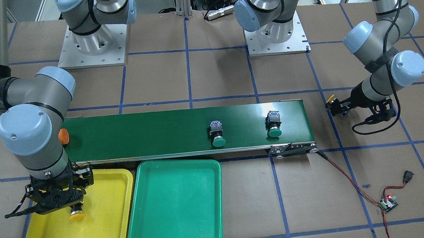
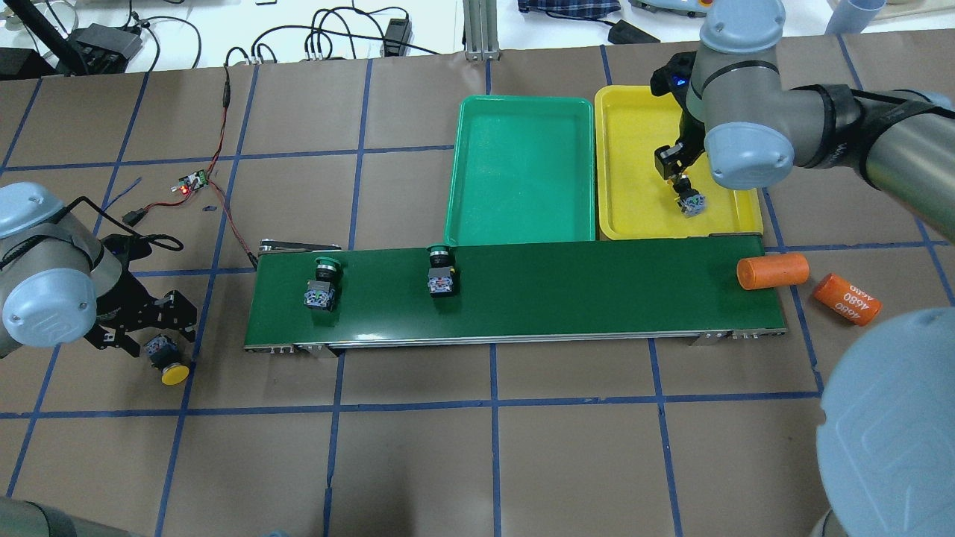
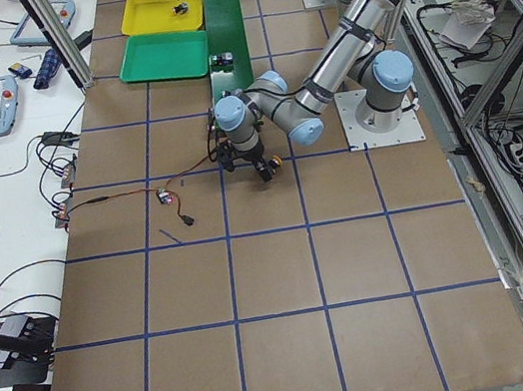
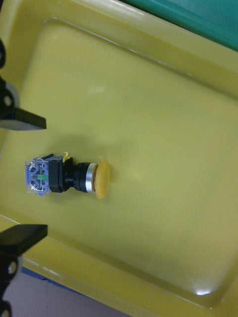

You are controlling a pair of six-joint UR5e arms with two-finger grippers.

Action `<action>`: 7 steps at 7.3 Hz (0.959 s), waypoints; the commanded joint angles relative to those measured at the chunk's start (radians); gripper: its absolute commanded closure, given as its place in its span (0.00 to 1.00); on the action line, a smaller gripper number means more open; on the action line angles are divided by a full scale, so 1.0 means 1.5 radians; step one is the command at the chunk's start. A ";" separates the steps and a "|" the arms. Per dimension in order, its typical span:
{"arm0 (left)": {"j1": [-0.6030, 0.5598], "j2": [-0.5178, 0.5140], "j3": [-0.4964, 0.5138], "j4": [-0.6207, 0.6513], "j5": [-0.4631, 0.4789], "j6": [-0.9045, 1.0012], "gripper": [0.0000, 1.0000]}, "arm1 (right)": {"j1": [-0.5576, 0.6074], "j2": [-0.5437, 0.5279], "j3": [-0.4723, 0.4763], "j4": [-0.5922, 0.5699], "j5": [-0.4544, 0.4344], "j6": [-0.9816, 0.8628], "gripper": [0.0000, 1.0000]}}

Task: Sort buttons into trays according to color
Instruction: 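Drop yellow button in yellow tray with right gripper while left grasps table button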

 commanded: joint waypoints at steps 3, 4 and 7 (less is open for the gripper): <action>-0.014 0.027 0.014 -0.017 0.026 0.016 1.00 | 0.020 -0.022 0.009 0.001 0.034 0.084 0.00; -0.035 0.041 0.047 -0.031 0.020 0.025 1.00 | 0.023 -0.047 0.009 0.028 0.042 0.106 0.00; -0.195 0.064 0.245 -0.241 -0.018 0.029 1.00 | 0.057 -0.201 -0.001 0.205 0.064 0.242 0.00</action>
